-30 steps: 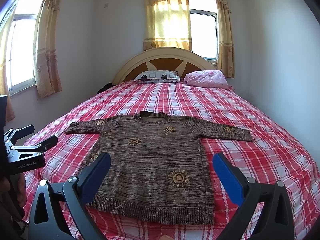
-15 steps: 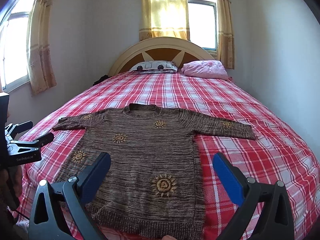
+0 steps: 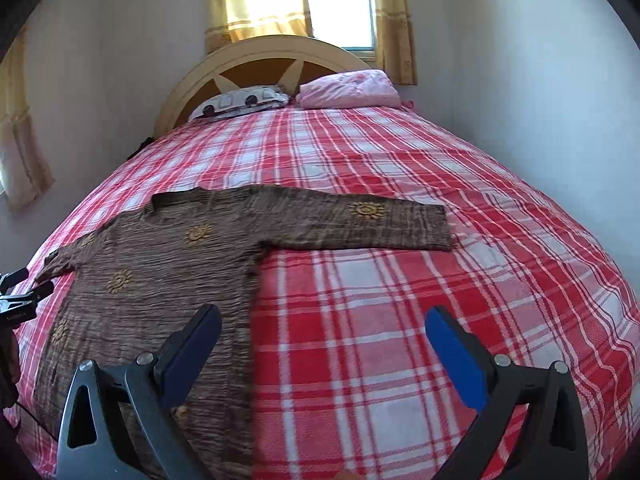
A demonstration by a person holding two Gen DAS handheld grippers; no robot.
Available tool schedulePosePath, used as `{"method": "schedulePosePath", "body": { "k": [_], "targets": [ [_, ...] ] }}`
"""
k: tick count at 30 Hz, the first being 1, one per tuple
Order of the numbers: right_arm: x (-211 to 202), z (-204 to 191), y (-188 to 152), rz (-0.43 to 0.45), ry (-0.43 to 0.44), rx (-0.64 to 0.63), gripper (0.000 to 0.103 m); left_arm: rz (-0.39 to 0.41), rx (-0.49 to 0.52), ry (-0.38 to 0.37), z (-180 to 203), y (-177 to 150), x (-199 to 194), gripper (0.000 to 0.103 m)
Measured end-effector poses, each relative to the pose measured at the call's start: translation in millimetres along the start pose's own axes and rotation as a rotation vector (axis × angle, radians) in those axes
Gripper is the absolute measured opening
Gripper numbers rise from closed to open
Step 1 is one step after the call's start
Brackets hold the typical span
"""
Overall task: Fold small clothes
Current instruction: 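Move the right gripper to a sweater sleeve cuff and close on it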
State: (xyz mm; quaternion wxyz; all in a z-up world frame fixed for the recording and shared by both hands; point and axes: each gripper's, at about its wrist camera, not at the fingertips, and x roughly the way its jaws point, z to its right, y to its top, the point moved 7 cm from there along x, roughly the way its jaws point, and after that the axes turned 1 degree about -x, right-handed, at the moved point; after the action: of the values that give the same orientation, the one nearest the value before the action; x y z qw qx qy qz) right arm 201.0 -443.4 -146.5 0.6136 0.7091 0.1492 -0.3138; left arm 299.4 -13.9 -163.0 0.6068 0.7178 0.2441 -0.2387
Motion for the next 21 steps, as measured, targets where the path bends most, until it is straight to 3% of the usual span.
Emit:
{"method": "schedulePosePath", "body": {
  "k": [7, 9, 10, 12, 17, 21],
  "targets": [
    [59, 82, 32, -0.035, 0.003, 0.232, 0.102, -0.06, -0.014, 0.041, -7, 8, 48, 0.103],
    [75, 97, 39, -0.037, 0.013, 0.289, 0.097, -0.073, -0.017, 0.042, -6, 8, 56, 0.103],
    [85, 101, 42, -0.044, 0.029, 0.318, 0.093, -0.081, -0.017, 0.041, -5, 7, 59, 0.103],
    [102, 106, 46, -0.071, 0.075, 0.371, 0.074, -0.086, -0.013, 0.046, -5, 7, 66, 0.103],
    [128, 112, 48, -0.114, 0.105, 0.44, 0.074, -0.099, -0.001, 0.059, -5, 7, 77, 0.103],
    [142, 118, 41, -0.155, 0.047, 0.436, 0.074, -0.099, 0.014, 0.067, -5, 11, 87, 0.103]
  ]
}}
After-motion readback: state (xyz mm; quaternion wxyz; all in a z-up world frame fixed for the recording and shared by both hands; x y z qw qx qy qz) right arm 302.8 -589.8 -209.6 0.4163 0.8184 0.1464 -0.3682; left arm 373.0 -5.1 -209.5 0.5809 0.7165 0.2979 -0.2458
